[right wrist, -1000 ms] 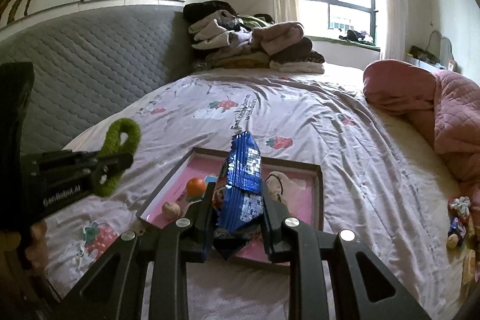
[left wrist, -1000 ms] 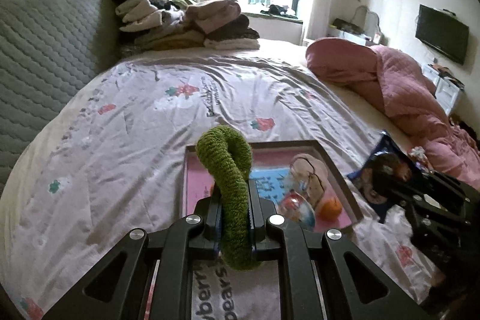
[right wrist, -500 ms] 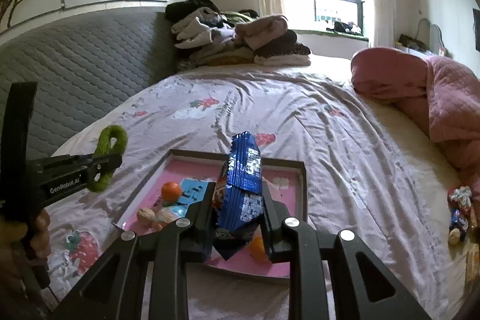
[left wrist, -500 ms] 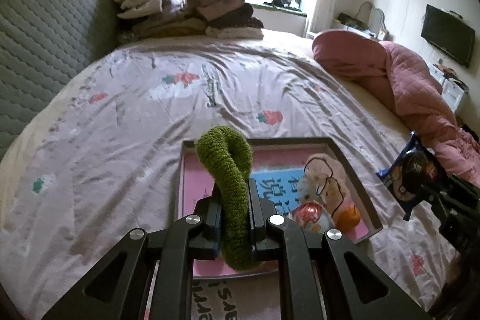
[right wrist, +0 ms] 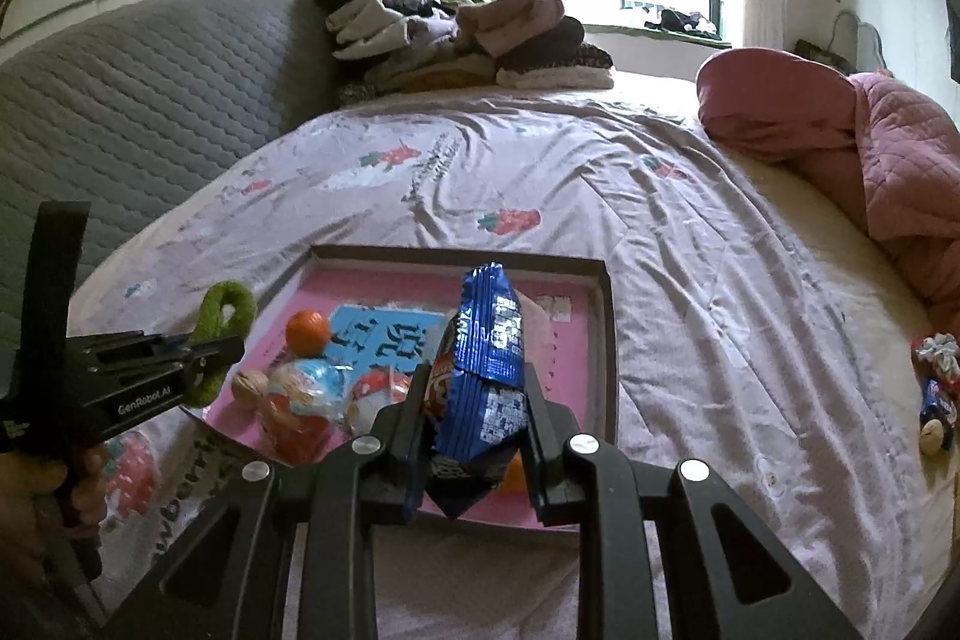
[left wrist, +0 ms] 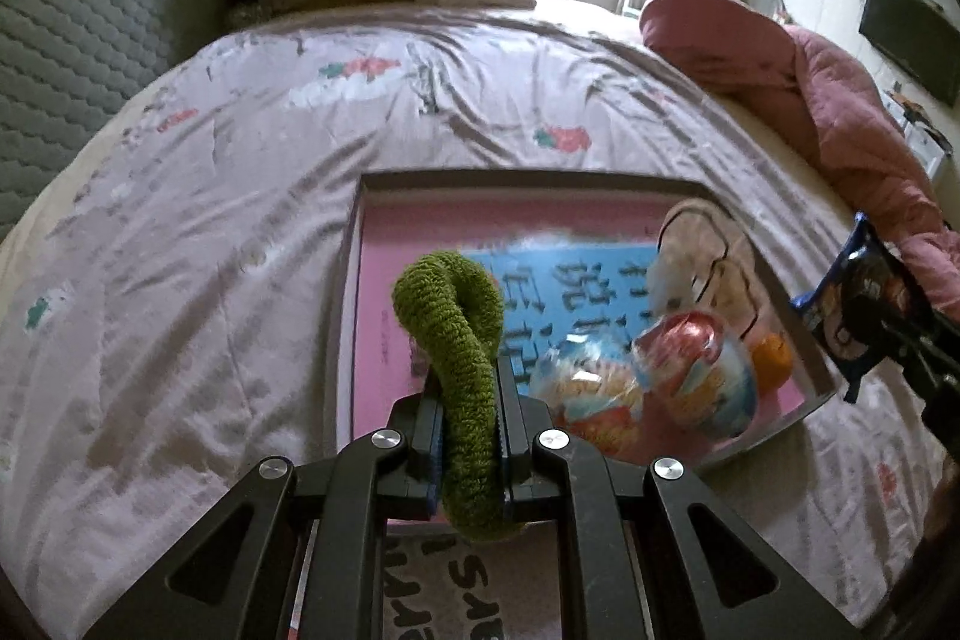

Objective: Organize objects
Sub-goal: 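Lift the green ring with the left tool while the right tool carries the blue bag over the tray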

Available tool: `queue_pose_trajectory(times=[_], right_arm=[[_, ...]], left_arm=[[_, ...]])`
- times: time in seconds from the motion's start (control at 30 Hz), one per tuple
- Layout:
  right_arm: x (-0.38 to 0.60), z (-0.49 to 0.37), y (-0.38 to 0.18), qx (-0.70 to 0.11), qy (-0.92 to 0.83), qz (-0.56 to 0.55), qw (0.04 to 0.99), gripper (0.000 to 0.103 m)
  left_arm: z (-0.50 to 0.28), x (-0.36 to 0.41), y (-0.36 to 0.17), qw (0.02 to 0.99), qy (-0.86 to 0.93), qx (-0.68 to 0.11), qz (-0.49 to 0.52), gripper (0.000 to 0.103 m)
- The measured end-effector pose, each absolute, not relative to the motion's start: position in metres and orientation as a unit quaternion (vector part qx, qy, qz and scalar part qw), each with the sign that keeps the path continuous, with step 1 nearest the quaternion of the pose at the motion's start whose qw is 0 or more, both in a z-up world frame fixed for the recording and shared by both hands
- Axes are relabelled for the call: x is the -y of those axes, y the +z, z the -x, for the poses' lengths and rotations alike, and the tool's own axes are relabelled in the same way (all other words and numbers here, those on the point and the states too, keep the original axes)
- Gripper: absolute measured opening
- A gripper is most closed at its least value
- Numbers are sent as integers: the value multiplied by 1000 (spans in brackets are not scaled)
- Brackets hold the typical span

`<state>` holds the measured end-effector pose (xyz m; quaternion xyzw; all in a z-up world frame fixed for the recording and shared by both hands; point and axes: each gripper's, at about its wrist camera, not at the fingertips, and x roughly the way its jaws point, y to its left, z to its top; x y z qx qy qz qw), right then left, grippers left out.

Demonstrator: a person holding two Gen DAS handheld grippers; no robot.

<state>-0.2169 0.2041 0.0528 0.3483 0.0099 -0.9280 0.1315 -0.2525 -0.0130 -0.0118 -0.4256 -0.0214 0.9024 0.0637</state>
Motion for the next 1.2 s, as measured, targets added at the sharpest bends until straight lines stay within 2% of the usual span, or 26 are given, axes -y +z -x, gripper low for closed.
queue_pose_trajectory(times=[1.2], right_arm=[[-183, 234, 8, -29, -921, -365, 134, 26]], left_arm=[[263, -15, -48, 87, 892, -4, 444, 13]])
